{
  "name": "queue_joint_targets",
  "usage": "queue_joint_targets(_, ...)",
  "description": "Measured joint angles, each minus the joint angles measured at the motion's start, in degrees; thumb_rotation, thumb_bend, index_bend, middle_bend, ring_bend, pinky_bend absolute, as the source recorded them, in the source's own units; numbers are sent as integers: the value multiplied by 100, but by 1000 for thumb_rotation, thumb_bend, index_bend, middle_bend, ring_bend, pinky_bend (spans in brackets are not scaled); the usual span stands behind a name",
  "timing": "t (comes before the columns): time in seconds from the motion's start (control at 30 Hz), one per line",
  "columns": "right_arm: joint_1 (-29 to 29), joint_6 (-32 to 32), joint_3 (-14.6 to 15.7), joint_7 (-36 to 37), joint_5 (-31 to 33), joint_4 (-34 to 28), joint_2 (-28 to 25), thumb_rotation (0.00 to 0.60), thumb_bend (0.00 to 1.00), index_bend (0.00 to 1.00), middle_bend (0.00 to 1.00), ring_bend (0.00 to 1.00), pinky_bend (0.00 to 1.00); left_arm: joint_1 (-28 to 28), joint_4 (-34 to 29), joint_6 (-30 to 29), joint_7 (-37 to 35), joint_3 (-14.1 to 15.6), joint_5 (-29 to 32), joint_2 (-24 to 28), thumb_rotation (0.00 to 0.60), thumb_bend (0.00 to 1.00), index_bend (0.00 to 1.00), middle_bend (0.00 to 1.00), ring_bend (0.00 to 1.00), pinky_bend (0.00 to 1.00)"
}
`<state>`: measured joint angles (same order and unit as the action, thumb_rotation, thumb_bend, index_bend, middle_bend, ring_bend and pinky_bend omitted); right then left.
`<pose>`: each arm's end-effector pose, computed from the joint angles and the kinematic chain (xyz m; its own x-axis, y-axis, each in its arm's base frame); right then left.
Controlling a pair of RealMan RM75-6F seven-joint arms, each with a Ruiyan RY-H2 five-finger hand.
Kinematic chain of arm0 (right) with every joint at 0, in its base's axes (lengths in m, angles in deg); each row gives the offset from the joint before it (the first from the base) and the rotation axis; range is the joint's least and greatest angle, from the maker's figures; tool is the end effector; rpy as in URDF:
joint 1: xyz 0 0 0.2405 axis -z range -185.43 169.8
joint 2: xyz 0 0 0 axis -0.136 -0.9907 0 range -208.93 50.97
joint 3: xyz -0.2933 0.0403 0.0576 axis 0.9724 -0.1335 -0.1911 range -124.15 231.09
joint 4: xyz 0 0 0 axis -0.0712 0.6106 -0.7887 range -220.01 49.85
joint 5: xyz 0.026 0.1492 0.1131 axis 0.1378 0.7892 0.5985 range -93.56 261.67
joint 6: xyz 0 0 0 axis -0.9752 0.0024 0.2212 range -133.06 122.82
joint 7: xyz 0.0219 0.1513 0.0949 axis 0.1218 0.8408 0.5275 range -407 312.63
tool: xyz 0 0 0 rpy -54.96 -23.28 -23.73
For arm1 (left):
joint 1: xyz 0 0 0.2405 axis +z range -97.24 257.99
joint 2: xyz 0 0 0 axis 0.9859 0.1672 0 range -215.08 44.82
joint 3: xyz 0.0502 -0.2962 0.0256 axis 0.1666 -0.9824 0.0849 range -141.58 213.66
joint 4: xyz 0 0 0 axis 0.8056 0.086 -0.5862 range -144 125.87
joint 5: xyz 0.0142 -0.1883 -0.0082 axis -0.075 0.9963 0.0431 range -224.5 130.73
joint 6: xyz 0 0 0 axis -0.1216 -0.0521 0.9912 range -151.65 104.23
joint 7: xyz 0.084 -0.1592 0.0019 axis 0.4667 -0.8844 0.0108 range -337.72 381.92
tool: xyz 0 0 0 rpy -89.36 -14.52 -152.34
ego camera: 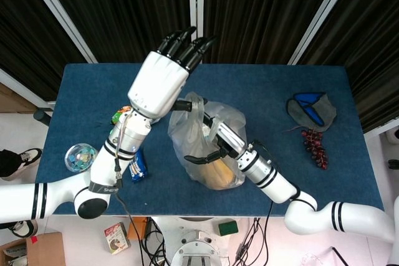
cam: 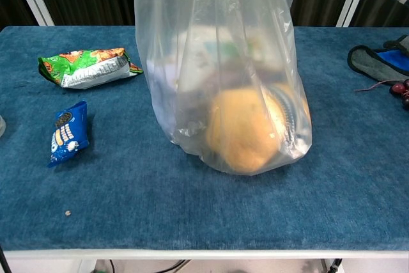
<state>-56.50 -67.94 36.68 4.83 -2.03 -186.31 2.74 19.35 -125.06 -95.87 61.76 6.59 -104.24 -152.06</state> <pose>-0.0166 -0.3676 0.0694 -0.4645 -0.6909 0.5540 -0.4870 -0.3232 -0.8114 0.0685 0.3995 0.2063 0.2634 -0.3507 0.8987 0.6920 -0.5804 -0.4293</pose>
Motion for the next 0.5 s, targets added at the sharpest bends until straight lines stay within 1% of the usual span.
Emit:
queue_joint_targets(0.37, -124, 124, -41, -236, -13, -57, -1, 600, 207, 88, 82, 0, 0, -175, -99, 21, 112, 2, 241, 68, 430, 0, 85, 206, 97, 189)
queue_joint_targets(0.5, -162, 141, -78, -330, -2, -73, -9, 600, 207, 102, 87, 0, 0, -236, -185, 54, 170, -11, 317, 155, 448, 0, 85, 206, 97, 189)
